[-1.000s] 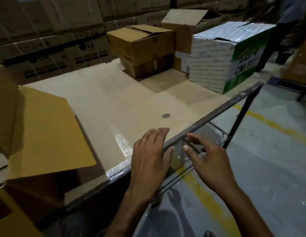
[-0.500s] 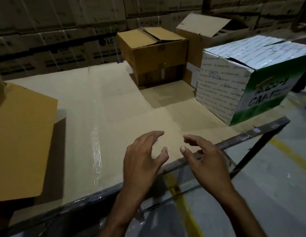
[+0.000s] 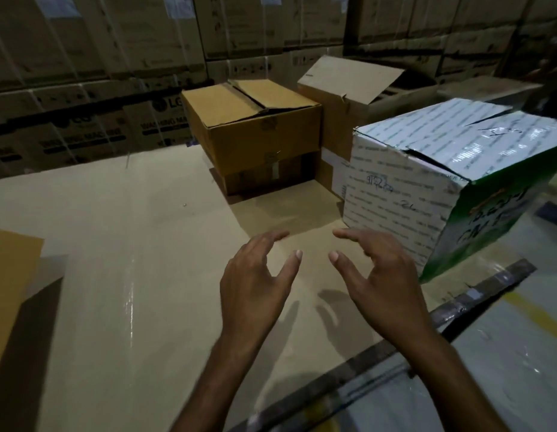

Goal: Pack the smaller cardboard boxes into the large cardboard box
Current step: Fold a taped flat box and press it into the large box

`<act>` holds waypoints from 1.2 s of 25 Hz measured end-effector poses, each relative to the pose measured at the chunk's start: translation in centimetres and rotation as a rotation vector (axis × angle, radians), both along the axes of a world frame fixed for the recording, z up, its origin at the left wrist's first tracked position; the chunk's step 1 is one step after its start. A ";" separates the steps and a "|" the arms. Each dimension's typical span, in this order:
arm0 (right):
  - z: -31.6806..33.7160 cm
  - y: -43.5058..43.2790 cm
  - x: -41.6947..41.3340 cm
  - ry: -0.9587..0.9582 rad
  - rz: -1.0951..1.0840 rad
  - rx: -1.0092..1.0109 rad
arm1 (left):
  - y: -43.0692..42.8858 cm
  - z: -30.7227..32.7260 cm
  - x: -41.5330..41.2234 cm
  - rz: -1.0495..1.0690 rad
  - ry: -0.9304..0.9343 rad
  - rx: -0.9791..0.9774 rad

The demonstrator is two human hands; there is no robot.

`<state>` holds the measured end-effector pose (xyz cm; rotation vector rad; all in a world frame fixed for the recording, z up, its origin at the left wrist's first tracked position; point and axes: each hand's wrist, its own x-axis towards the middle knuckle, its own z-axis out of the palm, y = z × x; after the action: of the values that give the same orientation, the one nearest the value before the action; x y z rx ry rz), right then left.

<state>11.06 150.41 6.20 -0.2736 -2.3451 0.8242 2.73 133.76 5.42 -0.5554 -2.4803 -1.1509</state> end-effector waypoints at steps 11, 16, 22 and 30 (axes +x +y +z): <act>4.8 15.8 -4.3 0.195 -0.109 0.448 | 17.0 3.2 -5.4 -0.116 0.014 0.192; 5.9 17.9 -6.7 0.230 0.062 0.459 | 20.3 3.1 -6.4 -0.001 -0.013 0.265; 5.2 15.3 -13.1 0.113 0.187 0.180 | 17.2 2.9 -9.0 0.168 -0.061 0.301; 4.9 10.6 -27.6 -0.108 0.304 -0.361 | 9.9 4.3 -21.0 0.140 -0.259 0.470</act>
<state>-16.52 160.97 11.13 -0.1114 -2.3601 1.4160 -18.28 143.68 9.77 -0.1027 -2.2771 -1.7628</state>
